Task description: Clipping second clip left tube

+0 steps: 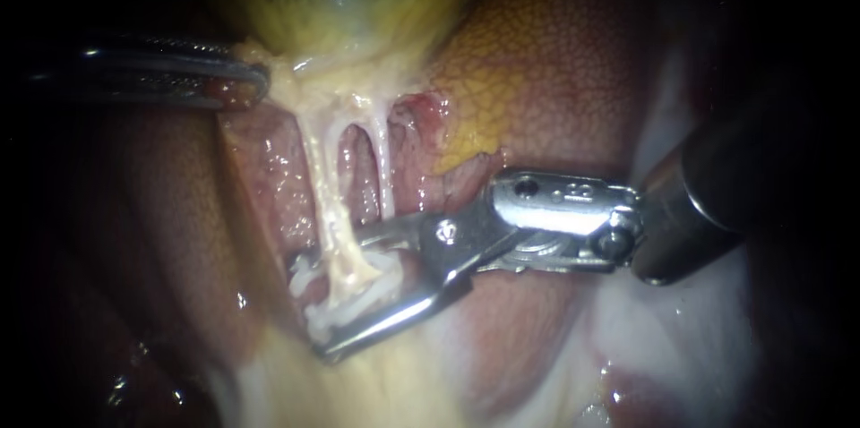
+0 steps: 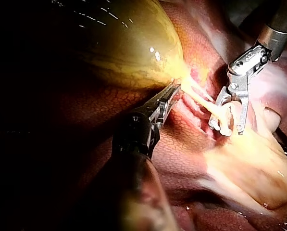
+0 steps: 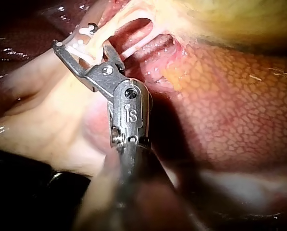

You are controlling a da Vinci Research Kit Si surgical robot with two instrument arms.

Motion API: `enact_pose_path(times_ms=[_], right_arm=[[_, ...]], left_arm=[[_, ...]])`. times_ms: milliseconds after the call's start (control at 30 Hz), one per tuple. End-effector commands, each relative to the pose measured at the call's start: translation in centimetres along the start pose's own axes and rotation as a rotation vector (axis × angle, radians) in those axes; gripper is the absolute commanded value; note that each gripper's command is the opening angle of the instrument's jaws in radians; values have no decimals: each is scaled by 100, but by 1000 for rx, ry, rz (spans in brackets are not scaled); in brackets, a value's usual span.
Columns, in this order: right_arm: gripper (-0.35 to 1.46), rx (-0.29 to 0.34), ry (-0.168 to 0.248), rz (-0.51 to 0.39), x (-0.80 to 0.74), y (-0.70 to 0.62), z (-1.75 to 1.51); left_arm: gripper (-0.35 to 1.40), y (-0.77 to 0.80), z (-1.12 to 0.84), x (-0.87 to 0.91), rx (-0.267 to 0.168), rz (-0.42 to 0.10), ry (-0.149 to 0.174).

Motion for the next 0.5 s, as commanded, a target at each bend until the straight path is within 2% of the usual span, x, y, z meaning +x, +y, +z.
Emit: enact_pose_path(times_ms=[33,267,500], right_arm=[[42,3,2,0,1,-2,1],[37,21,9,12,6,-6,3],[23,25,8,53,6,-6,4]], left_arm=[[-35,0,0,0,-1,0,0],[-35,0,0,0,-1,0,0],[-35,-1,1,0,-2,0,0]])
